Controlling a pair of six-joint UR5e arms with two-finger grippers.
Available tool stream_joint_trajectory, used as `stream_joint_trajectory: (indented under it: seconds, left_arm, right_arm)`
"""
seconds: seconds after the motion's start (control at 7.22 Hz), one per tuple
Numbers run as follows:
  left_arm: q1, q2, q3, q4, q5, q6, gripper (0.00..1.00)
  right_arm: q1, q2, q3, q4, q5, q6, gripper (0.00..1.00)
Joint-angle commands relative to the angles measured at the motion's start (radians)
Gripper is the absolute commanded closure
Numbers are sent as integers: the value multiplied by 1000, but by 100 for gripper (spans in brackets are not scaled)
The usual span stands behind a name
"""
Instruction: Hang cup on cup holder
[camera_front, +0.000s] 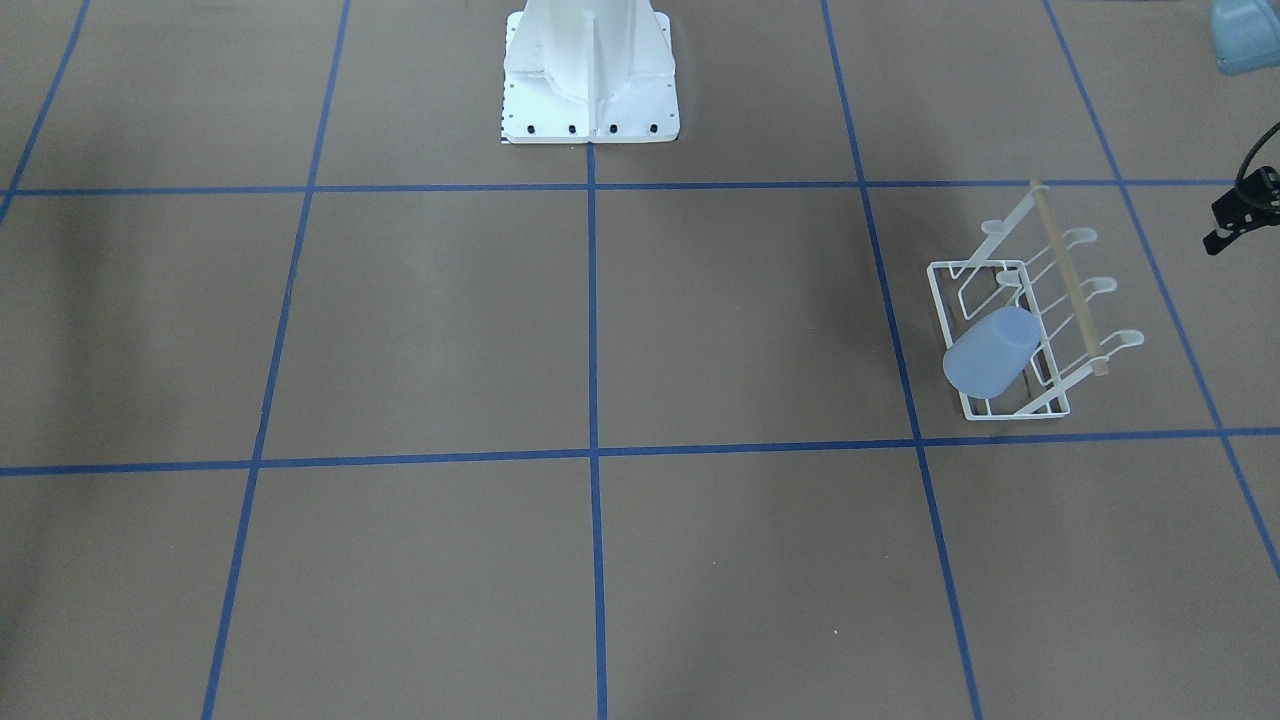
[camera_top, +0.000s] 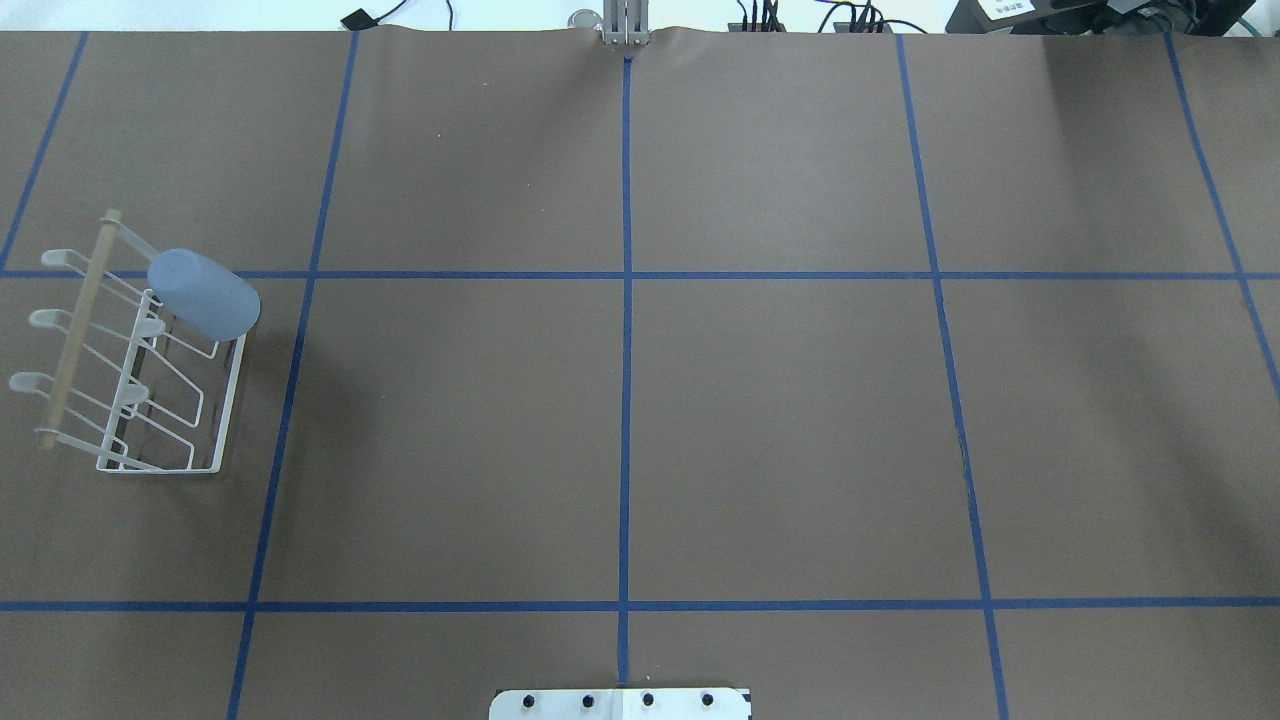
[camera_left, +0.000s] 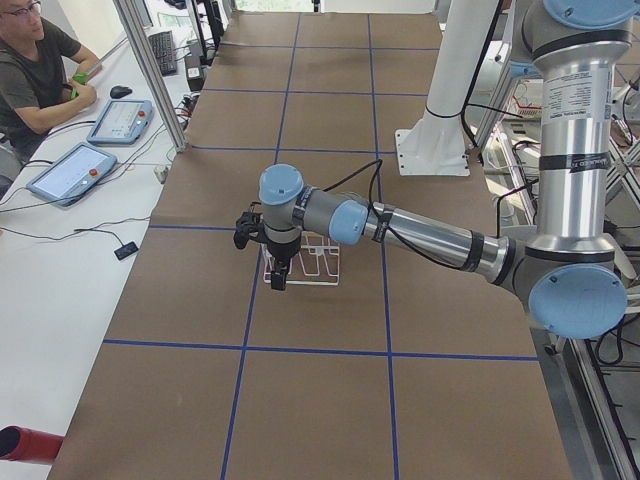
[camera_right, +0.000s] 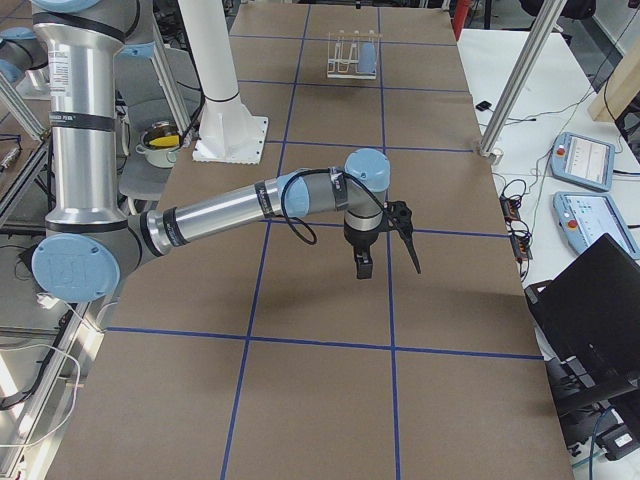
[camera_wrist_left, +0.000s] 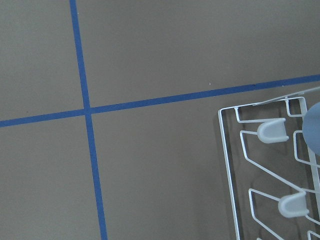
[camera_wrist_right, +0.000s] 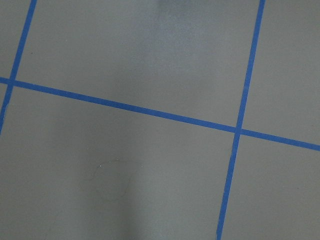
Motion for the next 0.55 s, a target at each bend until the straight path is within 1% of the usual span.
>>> stream_joint_trajectory:
  seconds: [0.0, 0.28, 0.42]
  left_arm:
    - [-5, 9, -20, 1, 5, -5, 2]
    - [-2, -5, -12, 3, 26, -5, 2]
    - [-4, -3, -21, 3, 67, -11, 2]
  right_arm:
    - [4, -39, 1, 5, -11, -5, 0]
    - [3, -39, 1, 9, -20, 9, 0]
    - [3, -40, 1, 9, -20, 11, 0]
